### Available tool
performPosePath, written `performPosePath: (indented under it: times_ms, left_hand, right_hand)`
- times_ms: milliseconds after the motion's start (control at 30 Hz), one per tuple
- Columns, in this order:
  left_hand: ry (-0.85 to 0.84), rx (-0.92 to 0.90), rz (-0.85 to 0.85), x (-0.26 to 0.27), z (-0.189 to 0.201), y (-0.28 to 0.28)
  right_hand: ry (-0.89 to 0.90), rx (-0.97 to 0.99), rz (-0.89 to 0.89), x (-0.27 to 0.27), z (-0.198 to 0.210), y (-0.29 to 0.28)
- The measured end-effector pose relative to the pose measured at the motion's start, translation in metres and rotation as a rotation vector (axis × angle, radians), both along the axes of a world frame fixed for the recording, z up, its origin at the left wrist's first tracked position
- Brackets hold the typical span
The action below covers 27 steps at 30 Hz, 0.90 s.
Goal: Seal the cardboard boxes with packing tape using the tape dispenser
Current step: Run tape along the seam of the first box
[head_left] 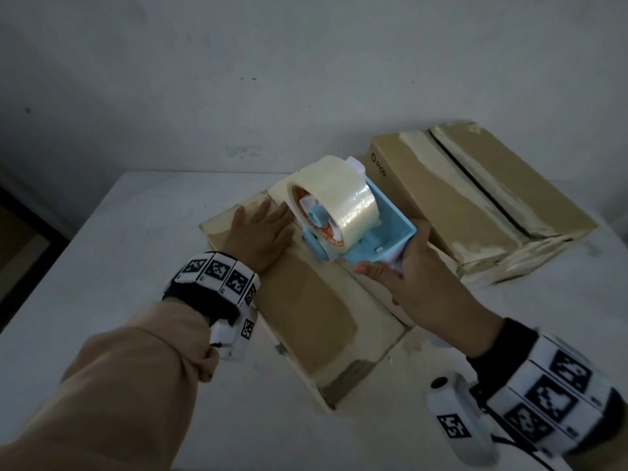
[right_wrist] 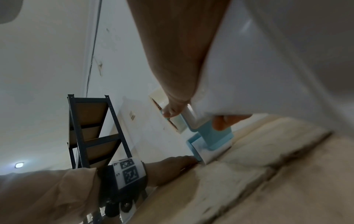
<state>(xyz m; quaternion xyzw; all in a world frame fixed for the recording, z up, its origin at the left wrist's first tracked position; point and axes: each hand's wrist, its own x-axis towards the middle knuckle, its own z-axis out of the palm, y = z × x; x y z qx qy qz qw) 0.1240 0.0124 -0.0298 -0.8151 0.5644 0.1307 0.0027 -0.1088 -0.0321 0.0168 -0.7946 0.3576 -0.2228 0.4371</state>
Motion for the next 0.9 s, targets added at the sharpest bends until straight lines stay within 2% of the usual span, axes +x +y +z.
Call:
performPosePath:
  times_ms: [367, 533, 700, 900]
  left_hand:
    - [-0.078, -0.049, 0.006, -0.002, -0.003, -0.002]
    - [-0.059, -0.049, 0.023, -0.003, -0.004, -0.005]
    - [-0.054, -0.070, 0.029, -0.002, -0.006, -0.006]
    - [-0.101, -0.057, 0.073, 0.011, -0.006, -0.008]
  right_hand:
    - [0.003, -0.007, -0.012, -0.016, -0.004, 0.009]
    - [0.002, 0.088, -0.074, -0.060, -0.004, 0.029]
    - [0.066, 0.102, -0.124, -0.097, -0.003, 0.050]
    - [0.030, 0.078, -0.103, -0.084, -0.006, 0.035]
